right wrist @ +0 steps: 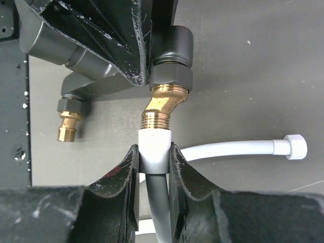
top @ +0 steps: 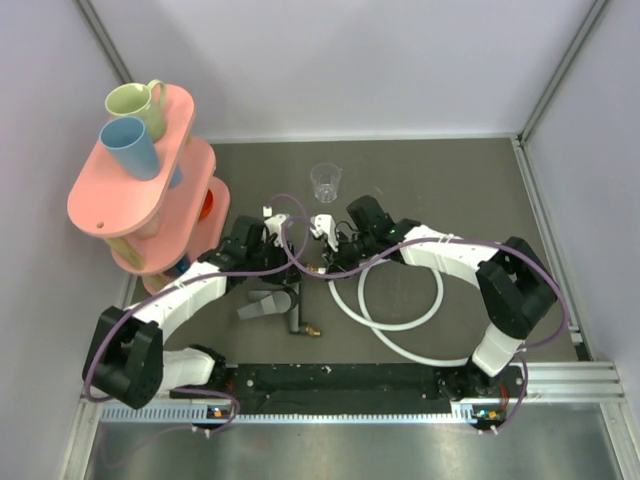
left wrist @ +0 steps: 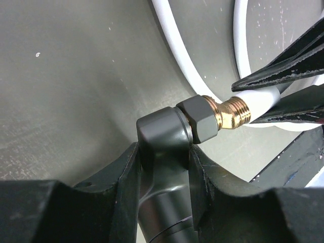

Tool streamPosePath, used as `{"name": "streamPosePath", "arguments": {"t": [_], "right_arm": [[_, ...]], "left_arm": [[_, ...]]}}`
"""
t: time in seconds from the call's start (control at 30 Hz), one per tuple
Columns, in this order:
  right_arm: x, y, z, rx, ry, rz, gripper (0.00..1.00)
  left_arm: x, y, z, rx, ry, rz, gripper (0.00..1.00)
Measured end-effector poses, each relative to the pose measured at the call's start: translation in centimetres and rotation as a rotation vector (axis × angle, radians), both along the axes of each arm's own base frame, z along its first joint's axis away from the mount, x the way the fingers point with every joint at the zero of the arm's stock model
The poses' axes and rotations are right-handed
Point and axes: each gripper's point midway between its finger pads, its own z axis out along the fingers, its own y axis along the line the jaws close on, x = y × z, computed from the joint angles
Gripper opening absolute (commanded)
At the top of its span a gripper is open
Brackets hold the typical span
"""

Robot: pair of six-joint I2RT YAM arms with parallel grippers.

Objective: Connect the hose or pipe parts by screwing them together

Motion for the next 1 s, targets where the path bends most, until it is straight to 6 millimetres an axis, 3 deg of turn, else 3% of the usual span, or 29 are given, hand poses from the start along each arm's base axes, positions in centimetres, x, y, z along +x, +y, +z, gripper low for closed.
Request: {"name": "streamPosePath", "arguments": {"t": [0.27, 0.6, 1.0], "right_arm": [[-0.3, 0.0, 0.3, 0.032, 0.112, -0.039, 0.00], [0.0, 0.7, 0.5, 0.078, 0.420, -0.101, 0.00], [1.3, 1.4, 2.5, 0.257, 0.722, -0.179, 0.00]], "left_arm": [[0.0, 0.0, 0.4, -0.025, -0.078, 0.019, 0.00], [0.6, 0.7, 0.9, -0.019, -0.209, 0.063, 0.00], [1.9, 1.1, 2.5, -0.037, -0.366, 0.123, 0.00]]}}
